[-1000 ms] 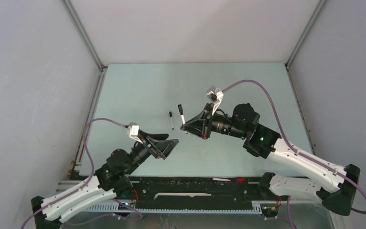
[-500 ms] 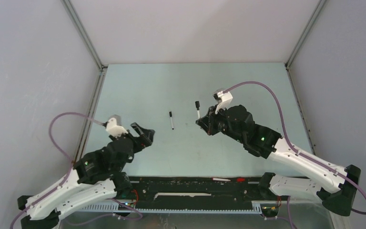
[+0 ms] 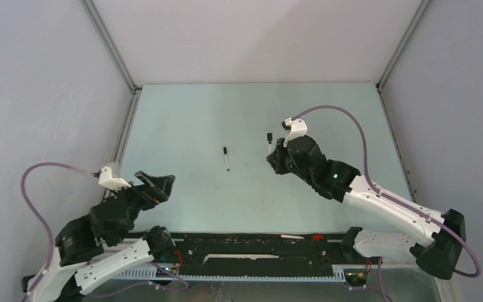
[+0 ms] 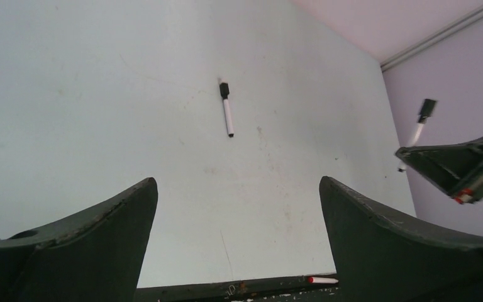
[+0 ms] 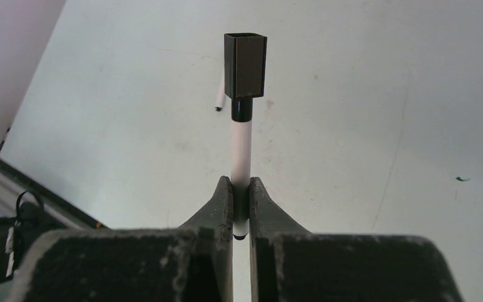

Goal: Insert the pens into the pen caps

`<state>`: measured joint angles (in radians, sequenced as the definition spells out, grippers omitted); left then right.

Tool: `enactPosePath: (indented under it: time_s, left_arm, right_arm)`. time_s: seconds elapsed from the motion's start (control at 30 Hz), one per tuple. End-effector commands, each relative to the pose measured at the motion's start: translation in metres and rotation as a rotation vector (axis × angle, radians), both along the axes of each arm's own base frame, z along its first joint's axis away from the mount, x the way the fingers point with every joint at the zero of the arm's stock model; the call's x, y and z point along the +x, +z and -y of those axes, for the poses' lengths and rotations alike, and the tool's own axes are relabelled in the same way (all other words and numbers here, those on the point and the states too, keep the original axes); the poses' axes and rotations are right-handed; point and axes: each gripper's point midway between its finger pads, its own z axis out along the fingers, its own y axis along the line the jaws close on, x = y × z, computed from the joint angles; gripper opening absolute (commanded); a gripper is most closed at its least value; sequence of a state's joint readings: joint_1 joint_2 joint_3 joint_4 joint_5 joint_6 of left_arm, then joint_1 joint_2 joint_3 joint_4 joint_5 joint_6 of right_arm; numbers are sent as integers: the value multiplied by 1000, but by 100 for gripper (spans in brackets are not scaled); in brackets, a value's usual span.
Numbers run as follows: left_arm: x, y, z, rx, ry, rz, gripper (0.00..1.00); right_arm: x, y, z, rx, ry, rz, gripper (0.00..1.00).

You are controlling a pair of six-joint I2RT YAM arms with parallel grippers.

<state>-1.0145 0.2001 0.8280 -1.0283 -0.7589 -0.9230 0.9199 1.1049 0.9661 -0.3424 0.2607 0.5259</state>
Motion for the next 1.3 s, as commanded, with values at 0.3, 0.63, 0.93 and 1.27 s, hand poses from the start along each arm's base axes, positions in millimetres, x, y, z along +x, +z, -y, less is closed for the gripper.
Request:
enactPosePath:
  time_s: [0.3,0.63,0.93,1.27]
  left_arm:
    - [0,20,-34,200,47,50,100]
    - [-1,19,-34,175,40,63,100]
    - [-1,16,-31,181,25,59,100]
    - [-1,16,-29,184,18,58,100]
  right_arm:
    - [63,-47,14,-75,-299,-154,0]
    - [110,-115,12,-216,-428,-318,0]
    - [134,-175,13,-264,-486,-430,0]
    - [141,-201,11,-342,-531,-512,7]
